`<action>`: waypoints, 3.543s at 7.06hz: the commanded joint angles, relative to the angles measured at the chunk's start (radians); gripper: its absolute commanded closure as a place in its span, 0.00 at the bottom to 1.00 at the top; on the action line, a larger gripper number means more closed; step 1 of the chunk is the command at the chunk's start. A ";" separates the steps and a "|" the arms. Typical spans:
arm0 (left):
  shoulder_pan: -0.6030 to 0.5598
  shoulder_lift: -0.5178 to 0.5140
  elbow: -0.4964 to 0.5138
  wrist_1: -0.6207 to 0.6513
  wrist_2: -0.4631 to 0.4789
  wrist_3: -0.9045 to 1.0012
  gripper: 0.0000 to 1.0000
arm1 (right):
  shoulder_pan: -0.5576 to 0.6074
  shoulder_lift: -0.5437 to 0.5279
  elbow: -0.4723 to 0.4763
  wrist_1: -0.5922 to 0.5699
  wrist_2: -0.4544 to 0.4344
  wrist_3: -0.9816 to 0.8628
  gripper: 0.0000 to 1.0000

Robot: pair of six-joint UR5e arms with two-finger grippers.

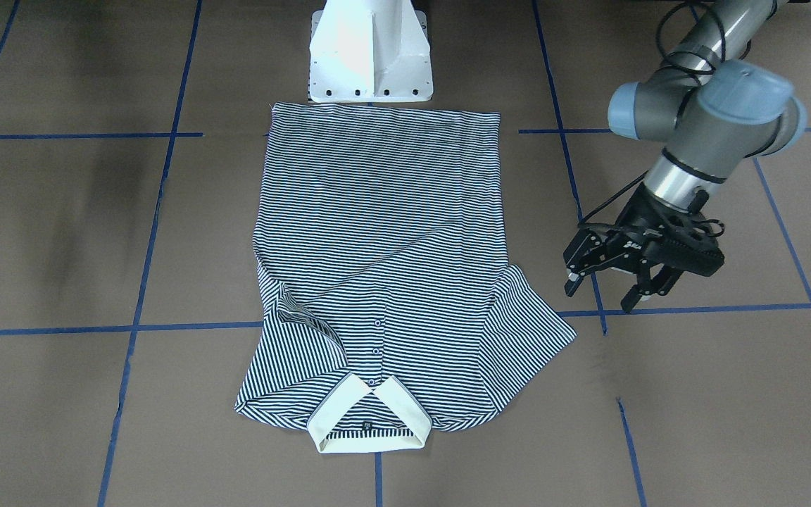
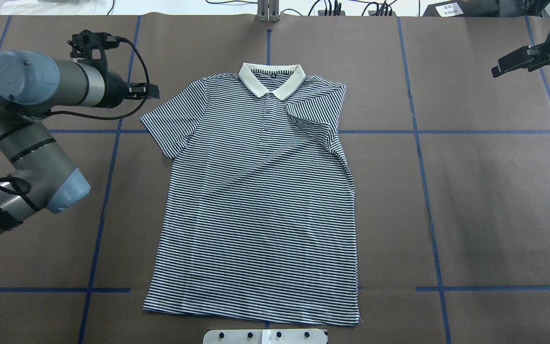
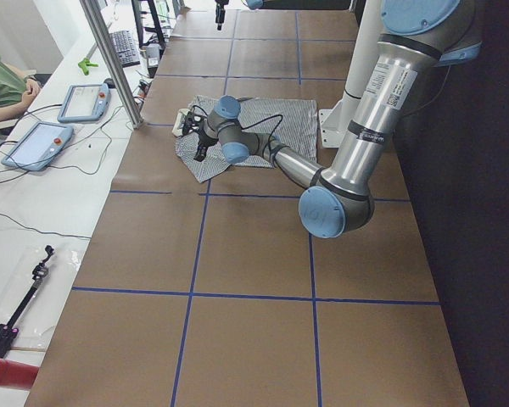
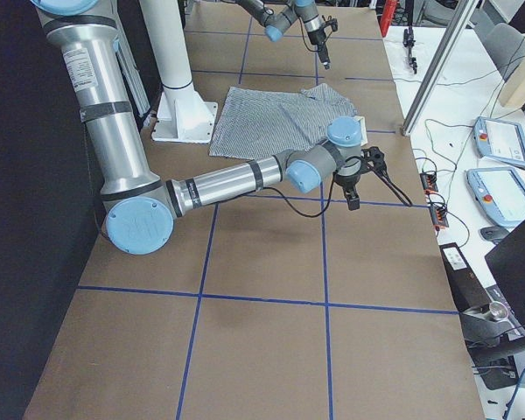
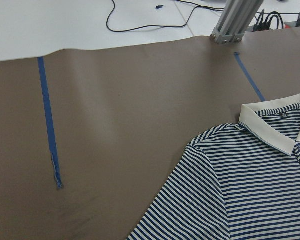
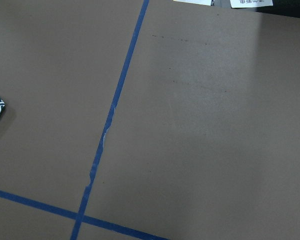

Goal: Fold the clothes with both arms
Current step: 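Withdraw the right gripper while moving the left gripper toward the other sleeve, then grasp the sleeve with the left gripper and fold it onto the shirt back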

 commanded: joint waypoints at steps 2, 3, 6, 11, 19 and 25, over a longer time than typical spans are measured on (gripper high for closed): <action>0.060 -0.021 0.104 -0.004 0.117 -0.052 0.39 | 0.002 -0.005 0.000 0.004 0.001 0.002 0.00; 0.060 -0.021 0.114 -0.006 0.119 -0.014 0.39 | 0.002 -0.005 0.000 0.004 0.000 0.002 0.00; 0.060 -0.046 0.255 -0.126 0.119 0.017 0.39 | 0.002 -0.005 -0.001 0.004 -0.002 -0.003 0.00; 0.057 -0.050 0.251 -0.138 0.117 0.051 0.80 | 0.002 -0.005 -0.001 0.004 -0.002 -0.003 0.00; 0.092 -0.332 0.173 0.338 0.119 -0.065 1.00 | 0.002 -0.011 -0.001 0.004 -0.003 0.003 0.00; 0.152 -0.474 0.314 0.297 0.117 -0.072 0.00 | 0.002 -0.011 0.012 0.005 -0.005 0.005 0.00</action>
